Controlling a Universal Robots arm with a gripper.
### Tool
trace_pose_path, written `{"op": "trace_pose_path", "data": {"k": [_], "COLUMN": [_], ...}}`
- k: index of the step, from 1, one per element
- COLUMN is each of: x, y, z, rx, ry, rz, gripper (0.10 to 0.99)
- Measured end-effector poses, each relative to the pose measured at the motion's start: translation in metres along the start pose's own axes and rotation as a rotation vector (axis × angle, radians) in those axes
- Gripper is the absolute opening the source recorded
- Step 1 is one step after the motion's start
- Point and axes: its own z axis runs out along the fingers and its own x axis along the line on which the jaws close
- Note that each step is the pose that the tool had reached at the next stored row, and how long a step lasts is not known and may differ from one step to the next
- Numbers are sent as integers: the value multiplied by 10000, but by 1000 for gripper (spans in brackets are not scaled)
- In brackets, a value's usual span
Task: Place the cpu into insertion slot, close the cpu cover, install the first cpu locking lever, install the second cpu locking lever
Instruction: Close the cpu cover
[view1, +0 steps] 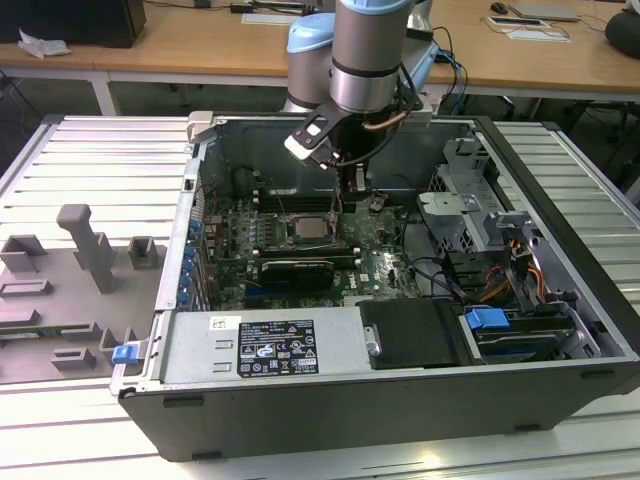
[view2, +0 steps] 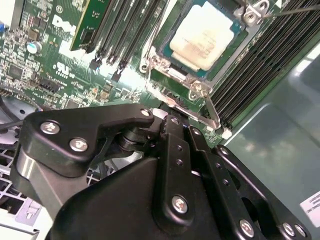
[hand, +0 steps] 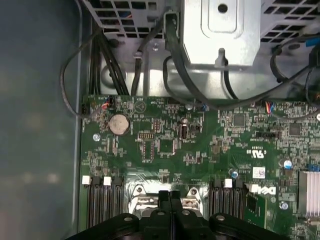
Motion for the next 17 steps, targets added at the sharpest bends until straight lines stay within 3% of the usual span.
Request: {"op": "trace_pose_path", "data": {"k": [12, 14, 17], "x": [3, 5, 9], "y": [-199, -323, -443], "z": [102, 118, 130], "rx": [4, 7, 4], "ry": [1, -2, 2], "rz": [-2, -11, -15], "gripper": [106, 106, 106]}}
